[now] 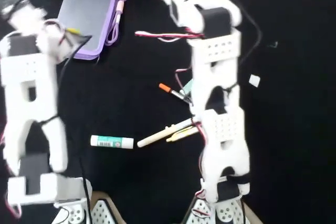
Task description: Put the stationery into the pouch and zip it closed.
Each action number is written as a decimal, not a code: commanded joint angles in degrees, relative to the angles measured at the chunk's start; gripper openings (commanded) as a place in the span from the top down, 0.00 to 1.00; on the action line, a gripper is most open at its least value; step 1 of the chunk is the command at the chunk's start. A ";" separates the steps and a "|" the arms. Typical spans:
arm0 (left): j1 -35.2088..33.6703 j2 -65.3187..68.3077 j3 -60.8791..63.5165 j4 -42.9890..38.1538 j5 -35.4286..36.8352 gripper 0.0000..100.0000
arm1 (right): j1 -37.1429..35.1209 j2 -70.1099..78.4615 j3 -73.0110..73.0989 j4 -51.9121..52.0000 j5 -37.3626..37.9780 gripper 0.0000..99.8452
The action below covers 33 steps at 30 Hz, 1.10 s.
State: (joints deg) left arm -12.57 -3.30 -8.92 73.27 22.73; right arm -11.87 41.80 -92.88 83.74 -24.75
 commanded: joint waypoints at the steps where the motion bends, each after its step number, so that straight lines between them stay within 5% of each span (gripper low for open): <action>1: 4.35 7.91 -11.12 0.26 0.44 0.73 | 3.25 -8.66 -2.86 1.85 0.62 0.79; 10: 9.27 30.86 -34.24 0.18 -4.48 0.73 | 9.93 -20.00 -2.77 6.07 0.44 0.79; 19: 10.77 54.68 -61.05 0.18 -4.92 0.72 | 10.46 -23.16 -2.77 7.82 0.62 0.79; 27: 12.97 75.78 -85.93 -0.88 -13.27 0.73 | 10.46 -23.16 -2.77 7.82 0.62 0.79; 33: 12.62 81.05 -85.05 -8.62 -12.48 0.73 | 10.46 -23.16 -2.77 7.82 0.62 0.79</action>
State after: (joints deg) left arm -0.26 78.46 -90.86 67.47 9.89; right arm -2.20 21.41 -93.85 91.30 -24.75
